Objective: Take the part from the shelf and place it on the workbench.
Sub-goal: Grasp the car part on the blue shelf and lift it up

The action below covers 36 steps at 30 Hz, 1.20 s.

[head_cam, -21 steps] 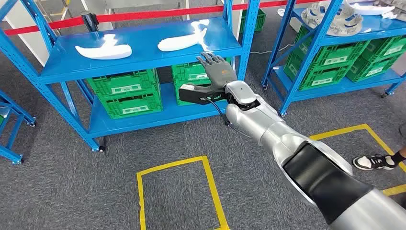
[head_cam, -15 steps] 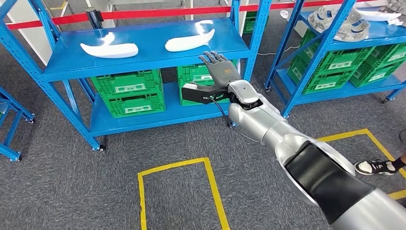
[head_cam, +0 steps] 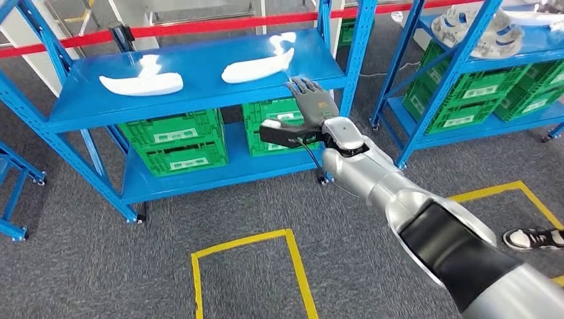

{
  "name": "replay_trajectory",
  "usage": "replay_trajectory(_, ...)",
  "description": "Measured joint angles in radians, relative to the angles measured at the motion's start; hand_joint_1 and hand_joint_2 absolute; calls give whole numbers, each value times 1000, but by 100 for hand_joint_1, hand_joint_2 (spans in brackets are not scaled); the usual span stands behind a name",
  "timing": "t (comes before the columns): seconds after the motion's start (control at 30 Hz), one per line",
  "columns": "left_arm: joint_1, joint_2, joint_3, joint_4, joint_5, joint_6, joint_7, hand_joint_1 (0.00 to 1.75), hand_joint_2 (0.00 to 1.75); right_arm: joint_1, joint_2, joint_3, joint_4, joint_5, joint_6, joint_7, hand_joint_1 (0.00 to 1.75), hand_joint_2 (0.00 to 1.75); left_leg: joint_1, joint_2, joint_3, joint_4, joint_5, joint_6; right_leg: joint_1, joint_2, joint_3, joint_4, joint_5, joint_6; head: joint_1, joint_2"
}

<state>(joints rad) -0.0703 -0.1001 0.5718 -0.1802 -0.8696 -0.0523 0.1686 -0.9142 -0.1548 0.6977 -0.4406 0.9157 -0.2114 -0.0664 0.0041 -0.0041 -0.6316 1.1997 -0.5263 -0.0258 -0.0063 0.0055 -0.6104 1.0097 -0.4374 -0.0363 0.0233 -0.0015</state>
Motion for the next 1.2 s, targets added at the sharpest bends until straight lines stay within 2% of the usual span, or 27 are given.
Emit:
replay_trajectory(0.07, 0, -1, 0, 0, 0, 0, 0, 0, 0, 10, 0, 0, 0, 0, -2, -1, 0, 0, 3, 0, -81, 97, -45, -7, -1, 0, 23, 0, -20, -2, -2, 0)
replay_trajectory(0.1, 1, -1, 0, 0, 0, 0, 1, 0, 0, 17, 1, 0, 0, 1, -2, 0, 0, 0, 4, 0, -107, 113, -62, -9, -1, 0, 36, 0, -31, -2, -2, 0)
replay_trajectory(0.13, 2, -1, 0, 0, 0, 0, 2, 0, 0, 21, 1, 0, 0, 2, -2, -1, 0, 0, 5, 0, -117, 98, -57, -10, -2, 0, 50, 0, -42, 0, -2, 0)
replay_trajectory(0.17, 3, 0, 0, 0, 0, 1, 2, 0, 0, 24, 2, 0, 0, 2, -1, -1, 0, 0, 5, 0, -112, 54, -30, -11, -3, 1, 64, 0, -54, 1, -2, 0)
replay_trajectory(0.23, 4, 1, 0, 1, 0, 2, 3, 0, 0, 25, 5, 0, -1, 4, 0, -2, 0, 0, 6, 3, -79, -80, 73, -9, -4, 1, 92, 3, -78, 9, -3, 0)
replay_trajectory(0.3, 3, 0, 1, 1, 1, 4, 3, 0, 0, 23, 10, 0, -1, 7, 2, -2, 0, 0, 4, 7, -54, -160, 132, 3, -1, 3, 105, 2, -99, 21, -5, 0)
replay_trajectory(0.4, 2, -3, 1, 2, 0, 9, 3, 0, 0, 21, 15, 0, -3, 10, 4, -3, 0, 0, 3, 5, -38, -170, 129, 28, 1, 3, 107, 21, -99, 38, -2, 0)
replay_trajectory(0.43, 2, -4, 1, 2, 0, 10, 2, 0, 0, 20, 16, 0, -4, 10, 4, -4, 0, 0, 4, 4, -30, -173, 125, 36, 0, 1, 92, 54, -91, 41, -1, 0)
replay_trajectory(0.47, 2, -4, 2, 1, 0, 10, 1, 0, 0, 19, 17, 0, -5, 10, 4, -4, 0, 0, 5, 2, -21, -175, 120, 42, -1, 0, 63, 101, -89, 44, 0, 0)
replay_trajectory(0.5, 1, -4, 2, 1, -1, 11, 1, 0, 0, 20, 18, 0, -5, 11, 4, -5, 0, 0, 5, 0, -12, -176, 112, 46, -2, -1, 20, 163, -98, 47, 1, 0)
replay_trajectory(0.57, 2, -3, 2, 1, -3, 11, 1, 0, 0, 24, 19, 1, -5, 11, 4, -5, 0, 0, 3, -4, 6, -177, 94, 51, -2, -1, -65, 267, -149, 51, 2, 0)
replay_trajectory(0.6, 3, -2, 2, 1, -4, 11, 1, 0, 0, 27, 19, 1, -5, 11, 5, -6, 0, 0, 2, -7, 17, -176, 84, 51, -2, -1, -96, 288, -174, 51, 2, 0)
replay_trajectory(0.63, 3, -3, 2, 2, -7, 11, 1, 0, 0, 29, 20, 2, -5, 11, 5, -7, 0, 0, 0, -8, 29, -175, 73, 51, -1, -1, -112, 278, -180, 49, 2, 0)
replay_trajectory(0.67, 3, -3, 2, 2, -9, 10, 1, 0, 0, 30, 20, 2, -5, 10, 6, -9, 0, 0, -2, -10, 43, -175, 62, 51, 0, -1, -113, 241, -163, 44, 3, 0)
replay_trajectory(0.7, 3, -3, 2, 2, -11, 10, 2, 0, 0, 30, 21, 3, -5, 10, 7, -11, 0, 0, -4, -10, 58, -174, 50, 50, 3, -2, -101, 180, -119, 37, 2, 0)
replay_trajectory(0.73, 2, -4, 2, 2, -13, 10, 3, 0, 0, 30, 21, 4, -5, 9, 8, -14, 0, 0, -6, -11, 73, -173, 39, 48, 8, -1, -85, 113, -59, 28, 2, 0)
replay_trajectory(0.77, 2, -5, 2, 2, -13, 9, 4, 0, 0, 30, 21, 4, -5, 9, 9, -16, 0, 0, -8, -12, 84, -173, 29, 45, 13, -1, -72, 62, -13, 21, 1, 0)
replay_trajectory(0.8, 1, -5, 2, 2, -14, 9, 5, 0, 0, 30, 21, 5, -5, 8, 10, -17, 0, 0, -9, -14, 92, -173, 21, 42, 17, 0, -61, 27, 16, 16, 1, 0)
replay_trajectory(0.83, 0, -6, 2, 3, -14, 9, 5, 0, 0, 30, 21, 5, -6, 8, 12, -18, 0, 0, -9, -15, 95, -174, 13, 37, 20, 1, -55, 15, 26, 14, 1, 0)
replay_trajectory(0.93, -2, -6, 2, 1, -15, 9, 7, 0, 0, 28, 24, 5, -10, 7, 15, -19, 0, 0, -8, -14, 109, -167, 6, 19, 18, 3, -28, 4, 15, 5, 4, 0)
replay_trajectory(0.97, -2, -6, 2, 1, -15, 9, 7, 0, 0, 26, 25, 6, -12, 7, 16, -19, 0, 0, -9, -12, 106, -147, 7, 13, 15, 3, -16, -1, 13, 0, 3, 0)
replay_trajectory(1.0, -3, -6, 2, 0, -16, 9, 6, 0, 0, 23, 27, 6, -12, 7, 17, -18, 0, 0, -8, -10, 90, -115, 4, 6, 12, 3, -2, -4, 10, -5, 2, 0)
replay_trajectory(1.07, -5, -7, 2, 0, -20, 9, 4, 0, 0, 20, 30, 6, -13, 7, 19, -18, 0, 0, -5, -6, 22, -5, -17, -6, 9, 3, 17, -6, -2, -11, -1, 0)
replay_trajectory(1.13, -6, -7, 2, 0, -23, 9, 3, 0, 0, 23, 32, 6, -13, 7, 20, -18, 0, 0, -2, -4, -45, 82, -56, -14, 8, 3, 31, -6, -16, -11, -1, 0)
replay_trajectory(1.2, -4, -7, 2, 0, -26, 9, 4, 0, 0, 28, 32, 6, -13, 5, 20, -19, 0, 0, -1, -2, -83, 97, -84, -15, 7, 4, 52, -5, -34, -9, -1, 0)
